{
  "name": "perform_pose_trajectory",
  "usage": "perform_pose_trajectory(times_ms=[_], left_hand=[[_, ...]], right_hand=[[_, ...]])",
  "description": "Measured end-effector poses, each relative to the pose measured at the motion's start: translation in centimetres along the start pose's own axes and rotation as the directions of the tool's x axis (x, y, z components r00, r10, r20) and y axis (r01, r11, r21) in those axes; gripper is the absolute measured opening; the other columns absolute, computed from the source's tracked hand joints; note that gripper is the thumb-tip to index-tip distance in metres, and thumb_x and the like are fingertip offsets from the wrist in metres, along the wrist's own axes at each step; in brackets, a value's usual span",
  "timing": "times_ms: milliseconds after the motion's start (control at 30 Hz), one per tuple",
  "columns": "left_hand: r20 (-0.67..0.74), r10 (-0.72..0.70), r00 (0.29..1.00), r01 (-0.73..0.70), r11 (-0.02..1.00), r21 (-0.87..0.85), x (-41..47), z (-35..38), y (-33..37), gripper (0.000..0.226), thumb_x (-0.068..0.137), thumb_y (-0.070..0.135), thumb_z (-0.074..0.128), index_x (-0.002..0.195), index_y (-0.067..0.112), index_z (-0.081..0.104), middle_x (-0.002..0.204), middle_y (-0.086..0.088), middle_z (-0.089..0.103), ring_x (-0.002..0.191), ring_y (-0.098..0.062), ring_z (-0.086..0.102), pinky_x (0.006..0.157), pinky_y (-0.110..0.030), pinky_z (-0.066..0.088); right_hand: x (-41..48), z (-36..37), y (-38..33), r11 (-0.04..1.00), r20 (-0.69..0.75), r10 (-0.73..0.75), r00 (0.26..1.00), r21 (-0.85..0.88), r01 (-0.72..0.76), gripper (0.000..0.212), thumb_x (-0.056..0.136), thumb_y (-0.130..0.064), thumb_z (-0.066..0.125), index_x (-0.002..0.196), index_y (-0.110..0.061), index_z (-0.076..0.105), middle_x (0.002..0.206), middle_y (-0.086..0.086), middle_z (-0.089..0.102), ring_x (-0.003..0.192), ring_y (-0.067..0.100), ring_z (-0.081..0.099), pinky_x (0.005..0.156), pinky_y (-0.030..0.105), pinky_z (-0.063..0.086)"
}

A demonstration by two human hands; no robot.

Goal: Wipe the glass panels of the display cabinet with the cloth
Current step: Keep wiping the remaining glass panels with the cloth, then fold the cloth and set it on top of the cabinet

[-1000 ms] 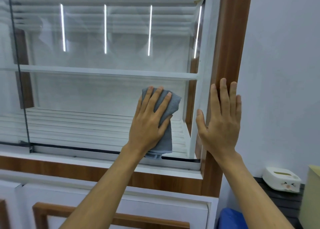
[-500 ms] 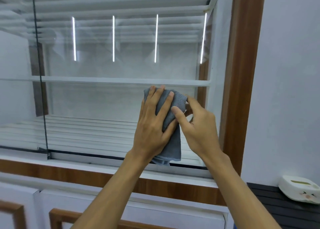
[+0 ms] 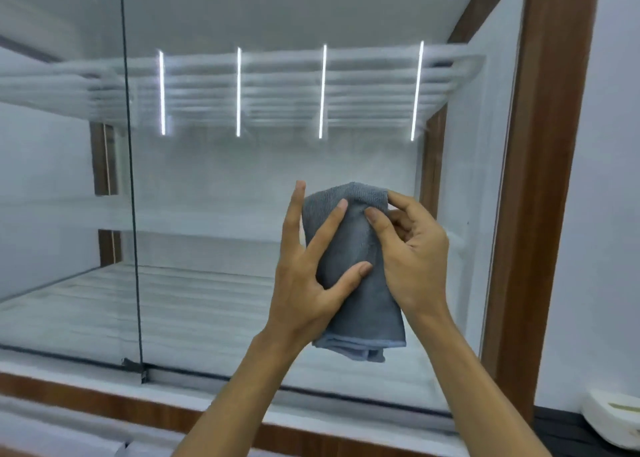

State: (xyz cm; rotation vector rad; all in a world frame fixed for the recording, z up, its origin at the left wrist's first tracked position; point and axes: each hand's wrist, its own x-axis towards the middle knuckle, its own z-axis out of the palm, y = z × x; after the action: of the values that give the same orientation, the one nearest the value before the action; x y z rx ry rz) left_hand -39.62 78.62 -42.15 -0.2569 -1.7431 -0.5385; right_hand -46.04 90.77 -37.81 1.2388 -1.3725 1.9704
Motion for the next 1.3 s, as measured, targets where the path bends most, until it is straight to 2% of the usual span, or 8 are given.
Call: perform_pose_trajectory(times_ms=[100, 300, 467, 533, 700, 900, 1033, 1300], left_hand=[[0.022, -0.159, 0.987, 0.161, 0.965, -0.207, 4.8, -0.6, 1.3, 0.074, 0.084, 0.040, 0.075, 0.151, 0.036, 0.042, 0.168, 0.003, 0.015, 0.146, 0.007, 0.027, 0.107, -0.011, 0.039], [-0.051, -0.240, 0.969, 0.211, 0.922, -0.326, 16.6, -1.5, 3.7, 0.068, 0.085, 0.026, 0.076, 0.145, 0.039, 0.046, 0.137, 0.024, 0.054, 0.128, -0.010, 0.055, 0.096, -0.027, 0.055], [-0.168, -0.277, 0.946, 0.194, 0.900, -0.391, 24.0, -1.6, 6.0, 0.057, 0.088, 0.012, 0.075, 0.142, 0.019, 0.055, 0.133, 0.009, 0.058, 0.125, -0.003, 0.056, 0.098, -0.018, 0.050], [-0.205, -0.294, 0.934, 0.192, 0.893, -0.406, 26.1, -1.4, 7.1, 0.054, 0.089, 0.010, 0.074, 0.140, 0.018, 0.057, 0.134, 0.003, 0.058, 0.124, 0.000, 0.055, 0.098, -0.014, 0.048], [-0.140, -0.222, 0.965, 0.158, 0.918, -0.362, 30.2, -1.3, 8.6, 0.050, 0.087, 0.024, 0.077, 0.135, 0.016, 0.064, 0.142, 0.000, 0.052, 0.133, -0.005, 0.050, 0.107, -0.022, 0.047], [0.063, -0.009, 0.998, 0.031, 0.930, -0.366, 36.2, -4.1, 9.2, 0.074, 0.071, 0.036, 0.087, 0.138, 0.022, 0.057, 0.150, 0.003, 0.041, 0.141, -0.012, 0.045, 0.100, -0.025, 0.053], [0.096, 0.087, 0.992, -0.067, 0.978, -0.196, 41.9, -5.6, 10.1, 0.090, 0.066, 0.040, 0.089, 0.144, 0.013, 0.053, 0.154, -0.003, 0.037, 0.140, -0.016, 0.046, 0.100, -0.030, 0.055], [0.197, 0.029, 0.980, -0.026, 0.999, -0.019, 48.8, -5.6, 9.6, 0.098, 0.063, 0.030, 0.094, 0.148, 0.012, 0.049, 0.157, 0.002, 0.035, 0.129, -0.017, 0.053, 0.097, -0.032, 0.057]], right_hand=[[6.0, 0.7, -3.2, 0.999, -0.050, 0.043, 0.998, 0.009, -0.042, 0.016, 0.096, -0.019, 0.066, 0.107, -0.030, 0.063, 0.084, -0.002, 0.075, 0.080, 0.014, 0.073, 0.070, 0.029, 0.059], [15.8, 0.0, -9.0, 0.993, 0.003, 0.000, 1.000, -0.114, 0.000, 0.034, 0.099, -0.031, 0.061, 0.130, -0.043, 0.053, 0.093, 0.007, 0.072, 0.088, 0.024, 0.071, 0.077, 0.054, 0.059], [19.7, -1.0, -12.1, 0.977, 0.221, -0.020, 0.975, -0.203, 0.066, 0.050, 0.094, -0.039, 0.061, 0.138, -0.056, 0.044, 0.130, -0.038, 0.050, 0.125, 0.004, 0.055, 0.094, 0.035, 0.058], [20.8, -1.7, -12.7, 0.974, 0.281, -0.008, 0.960, -0.213, 0.071, 0.051, 0.091, -0.041, 0.068, 0.137, -0.050, 0.048, 0.131, -0.032, 0.050, 0.128, 0.004, 0.052, 0.097, 0.036, 0.057], [24.0, -3.4, -14.5, 0.988, 0.308, -0.018, 0.951, -0.138, 0.064, 0.073, 0.076, -0.037, 0.083, 0.141, -0.035, 0.051, 0.139, -0.010, 0.052, 0.130, 0.011, 0.053, 0.101, 0.036, 0.054], [29.9, -4.5, -18.4, 0.945, 0.295, -0.147, 0.944, -0.241, 0.222, 0.075, 0.075, -0.032, 0.083, 0.142, -0.026, 0.050, 0.132, -0.005, 0.053, 0.127, 0.006, 0.053, 0.104, 0.028, 0.051], [34.7, -4.4, -20.1, 0.896, 0.268, -0.230, 0.936, -0.318, 0.311, 0.079, 0.074, -0.028, 0.088, 0.144, -0.022, 0.051, 0.134, 0.001, 0.055, 0.128, 0.011, 0.053, 0.109, 0.033, 0.048], [42.6, -3.9, -21.6, 0.788, 0.372, -0.036, 0.928, -0.560, 0.256, 0.097, 0.066, -0.037, 0.092, 0.149, -0.022, 0.046, 0.148, 0.001, 0.048, 0.136, 0.016, 0.046, 0.115, 0.039, 0.040]])
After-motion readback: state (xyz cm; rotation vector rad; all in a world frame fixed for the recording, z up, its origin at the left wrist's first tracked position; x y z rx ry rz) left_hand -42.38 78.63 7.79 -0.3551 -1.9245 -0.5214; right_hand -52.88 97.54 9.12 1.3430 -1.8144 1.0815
